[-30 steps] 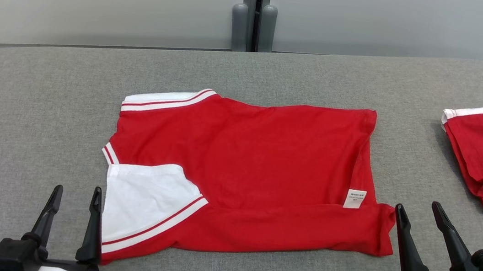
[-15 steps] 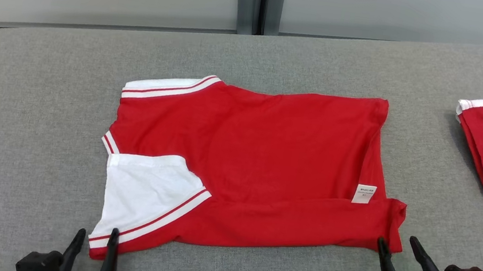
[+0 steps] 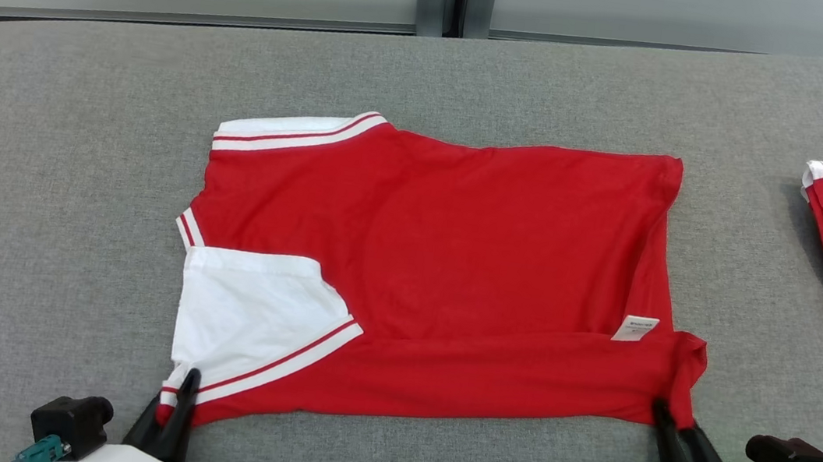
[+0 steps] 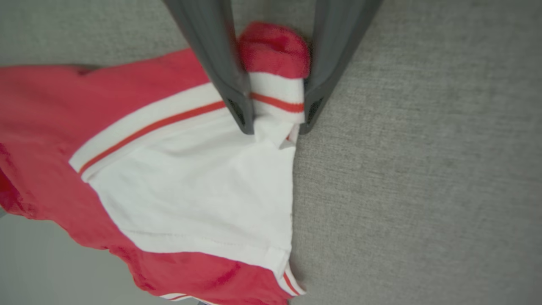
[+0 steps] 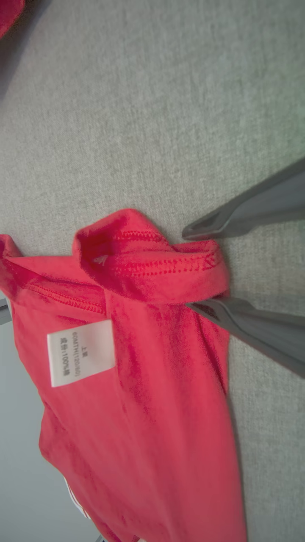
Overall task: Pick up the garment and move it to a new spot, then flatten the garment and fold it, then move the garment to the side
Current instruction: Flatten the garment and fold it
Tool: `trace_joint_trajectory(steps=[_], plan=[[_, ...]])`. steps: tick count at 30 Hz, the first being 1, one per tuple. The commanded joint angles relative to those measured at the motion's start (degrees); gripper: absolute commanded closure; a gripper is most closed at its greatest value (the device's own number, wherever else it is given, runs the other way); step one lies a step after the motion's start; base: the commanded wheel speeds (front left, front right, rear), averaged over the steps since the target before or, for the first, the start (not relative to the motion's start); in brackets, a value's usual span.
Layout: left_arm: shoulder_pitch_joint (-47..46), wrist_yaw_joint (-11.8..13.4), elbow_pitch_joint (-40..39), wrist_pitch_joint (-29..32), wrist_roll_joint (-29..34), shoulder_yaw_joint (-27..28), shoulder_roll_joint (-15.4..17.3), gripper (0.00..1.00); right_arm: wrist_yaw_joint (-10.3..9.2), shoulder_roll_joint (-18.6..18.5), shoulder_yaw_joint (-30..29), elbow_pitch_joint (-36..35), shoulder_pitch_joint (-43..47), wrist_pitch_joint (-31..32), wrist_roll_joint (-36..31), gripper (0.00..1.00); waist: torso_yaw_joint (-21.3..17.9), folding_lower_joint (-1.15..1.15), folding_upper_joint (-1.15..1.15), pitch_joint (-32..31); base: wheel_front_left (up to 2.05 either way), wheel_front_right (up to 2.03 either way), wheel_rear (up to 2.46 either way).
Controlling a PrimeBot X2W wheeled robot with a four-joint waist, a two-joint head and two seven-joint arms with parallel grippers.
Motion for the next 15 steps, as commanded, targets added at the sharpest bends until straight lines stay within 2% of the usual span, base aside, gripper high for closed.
trace_joint_trajectory(steps=[1,8,15], plan=[[0.1,-0.3,1.7,1.3,-0.2,-0.9,-0.5,1.0,-0.02,0.1,0.5,1.0,0.0,0.6,0.4,1.0,0.0,0.0,0.0,0.0,0.0,0.0,0.0],[0.6,0.4,-2.7,-0.3,-0.8,0.8,1.1,1.0,-0.02,-1.1,1.0,-0.1,0.6,-1.1,2.8,1.0,0.1,0.0,0.0,-1.1,0.0,0.0,0.0],[4.8,2.7,-10.6,2.7,-0.9,2.0,3.3,1.0,-0.03,-1.9,-0.2,-4.1,5.0,0.3,3.3,1.0,0.4,0.0,0.0,-3.6,0.0,0.0,0.0]])
